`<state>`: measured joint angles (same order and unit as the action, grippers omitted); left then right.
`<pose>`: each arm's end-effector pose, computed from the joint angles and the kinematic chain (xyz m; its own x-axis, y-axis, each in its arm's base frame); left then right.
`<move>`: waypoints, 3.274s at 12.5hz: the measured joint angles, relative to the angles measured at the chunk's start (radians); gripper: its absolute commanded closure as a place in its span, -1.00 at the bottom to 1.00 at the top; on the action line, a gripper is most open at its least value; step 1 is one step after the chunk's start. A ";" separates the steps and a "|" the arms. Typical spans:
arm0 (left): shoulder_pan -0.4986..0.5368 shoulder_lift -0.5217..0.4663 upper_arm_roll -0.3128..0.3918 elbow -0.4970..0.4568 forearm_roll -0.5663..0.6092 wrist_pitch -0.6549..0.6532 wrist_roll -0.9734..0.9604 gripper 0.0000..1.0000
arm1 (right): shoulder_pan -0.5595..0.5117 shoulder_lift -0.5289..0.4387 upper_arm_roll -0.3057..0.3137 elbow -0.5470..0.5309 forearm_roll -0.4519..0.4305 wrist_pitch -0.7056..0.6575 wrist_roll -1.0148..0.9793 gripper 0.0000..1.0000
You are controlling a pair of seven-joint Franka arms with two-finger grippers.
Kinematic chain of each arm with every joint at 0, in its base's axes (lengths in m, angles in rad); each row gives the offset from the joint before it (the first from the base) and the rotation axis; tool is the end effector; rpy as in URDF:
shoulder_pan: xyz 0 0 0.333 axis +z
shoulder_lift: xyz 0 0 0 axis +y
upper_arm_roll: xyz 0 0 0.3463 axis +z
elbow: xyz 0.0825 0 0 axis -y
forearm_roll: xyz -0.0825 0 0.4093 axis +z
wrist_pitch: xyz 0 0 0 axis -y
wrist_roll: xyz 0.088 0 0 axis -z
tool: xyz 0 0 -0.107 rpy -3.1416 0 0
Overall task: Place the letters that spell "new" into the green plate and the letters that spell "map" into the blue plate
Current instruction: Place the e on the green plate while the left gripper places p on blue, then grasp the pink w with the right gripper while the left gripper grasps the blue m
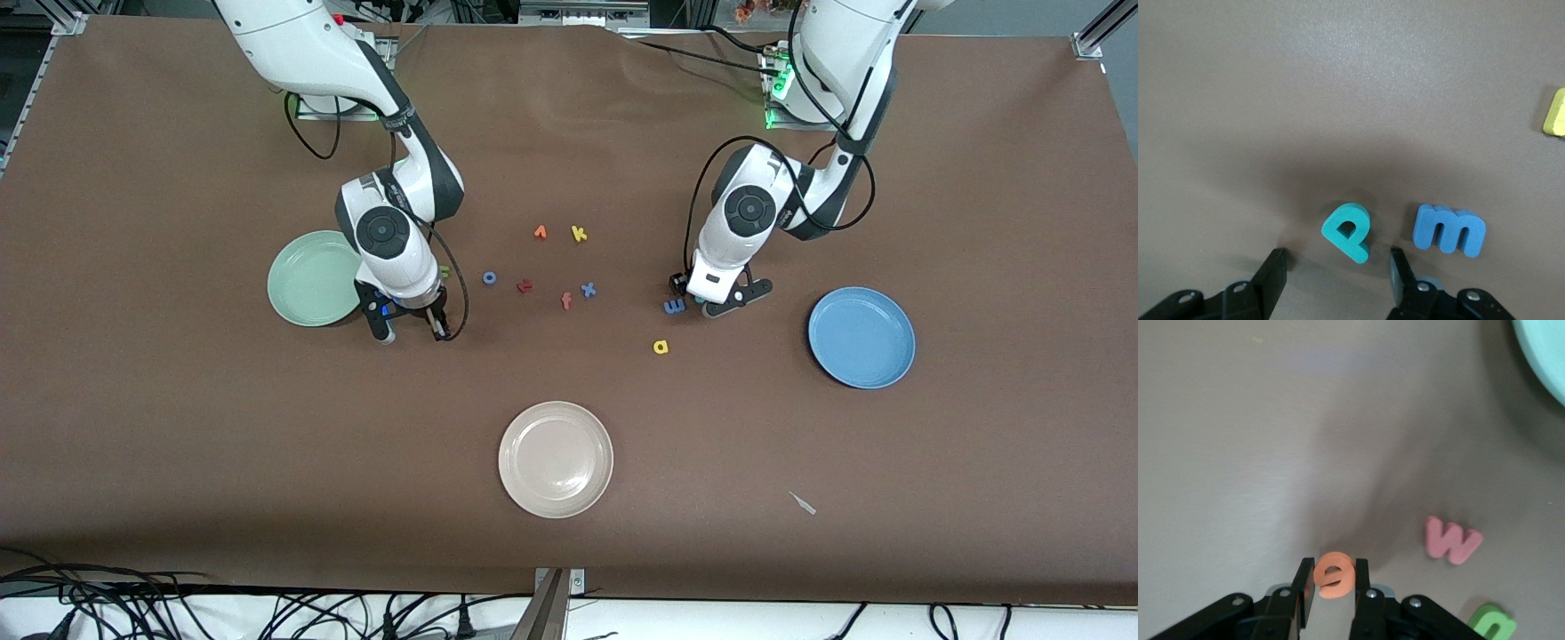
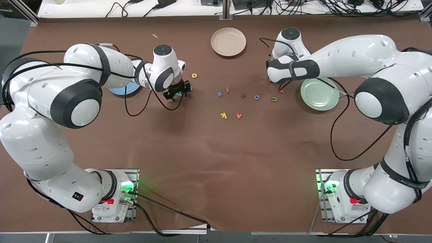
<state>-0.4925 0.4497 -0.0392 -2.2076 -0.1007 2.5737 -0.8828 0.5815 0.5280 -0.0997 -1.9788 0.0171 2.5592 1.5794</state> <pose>0.4894 -0.2866 0.1713 0.8986 0.4262 -0.1043 0.4259 -0.9044 -0.0264 0.5738 0.3026 0.2093 0.4552 -0.8895 0.0395 -0.8879 -0.4568 -0.0554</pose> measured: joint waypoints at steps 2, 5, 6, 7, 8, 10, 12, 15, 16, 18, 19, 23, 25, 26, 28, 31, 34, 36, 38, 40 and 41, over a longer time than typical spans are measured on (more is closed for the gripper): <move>0.000 -0.001 0.000 0.005 0.000 0.002 0.000 0.38 | 0.001 -0.056 -0.032 0.007 -0.001 -0.100 -0.087 0.80; 0.000 -0.005 0.000 0.007 0.008 0.002 0.002 0.81 | -0.003 -0.160 -0.145 -0.006 0.000 -0.297 -0.313 0.80; -0.001 -0.004 0.000 0.008 0.010 0.003 0.002 0.93 | -0.004 -0.188 -0.181 -0.034 0.000 -0.305 -0.381 0.80; -0.001 -0.004 0.000 0.009 0.011 0.003 0.003 1.00 | -0.004 -0.213 -0.218 -0.077 0.000 -0.299 -0.457 0.80; -0.001 -0.004 0.000 0.009 0.011 0.003 0.003 1.00 | -0.005 -0.234 -0.252 -0.134 0.000 -0.267 -0.526 0.79; -0.001 -0.004 0.000 0.010 0.012 0.001 0.007 1.00 | -0.006 -0.262 -0.294 -0.285 0.000 -0.106 -0.616 0.77; -0.001 -0.003 0.003 0.020 0.018 -0.036 0.016 1.00 | -0.005 -0.265 -0.314 -0.417 0.000 0.009 -0.681 0.20; 0.026 -0.002 0.027 0.163 0.081 -0.393 0.110 1.00 | -0.005 -0.266 -0.323 -0.480 0.000 0.030 -0.708 -0.99; 0.060 -0.002 0.032 0.234 0.100 -0.512 0.184 1.00 | -0.004 -0.270 -0.323 -0.480 0.000 0.030 -0.714 -0.99; 0.154 -0.003 0.039 0.329 0.119 -0.645 0.423 1.00 | -0.002 -0.308 -0.319 -0.478 0.000 0.024 -0.740 -0.99; 0.212 -0.003 0.042 0.347 0.150 -0.664 0.567 1.00 | -0.001 -0.338 -0.305 -0.477 -0.001 0.019 -0.774 -0.99; 0.437 0.021 0.045 0.354 0.241 -0.626 1.000 0.94 | 0.007 -0.426 -0.197 -0.476 -0.003 0.010 -1.025 -0.99; 0.473 0.071 0.045 0.353 0.241 -0.565 1.071 -1.00 | 0.008 -0.431 -0.175 -0.471 -0.002 0.011 -1.208 -0.99; 0.473 0.095 0.041 0.354 0.241 -0.547 1.078 -1.00 | 0.008 -0.428 -0.172 -0.466 -0.002 0.012 -1.281 -0.99; 0.470 0.105 0.027 0.367 0.240 -0.546 1.073 -1.00 | 0.008 -0.406 -0.168 -0.450 -0.002 0.042 -1.386 -0.99; 0.461 0.083 0.001 0.413 0.108 -0.595 0.980 -1.00 | 0.016 -0.323 -0.115 -0.414 -0.002 0.139 -1.411 -0.90; 0.456 0.066 -0.093 0.416 -0.001 -0.578 0.752 -1.00 | 0.029 -0.248 -0.094 -0.380 -0.002 0.162 -1.410 -0.73; 0.451 0.065 -0.181 0.408 -0.002 -0.516 0.566 -1.00 | 0.035 -0.218 -0.093 -0.374 -0.002 0.213 -1.410 -0.73; 0.436 0.065 -0.254 0.371 -0.002 -0.417 0.412 -1.00 | 0.044 -0.180 -0.092 -0.373 -0.002 0.292 -1.404 -0.73; 0.391 0.064 -0.281 0.298 -0.002 -0.278 0.306 -1.00 | 0.049 -0.143 -0.091 -0.369 -0.002 0.340 -1.400 -0.73; 0.361 0.065 -0.282 0.259 0.005 -0.211 0.256 -1.00 | 0.049 -0.131 -0.086 -0.366 -0.002 0.347 -1.397 -0.71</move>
<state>-0.1312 0.5142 -0.3210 -1.9487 -0.0961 2.3631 -0.6271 0.6302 0.3972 -0.1857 -2.3453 0.0151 2.9067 0.1821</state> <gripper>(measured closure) 0.000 0.132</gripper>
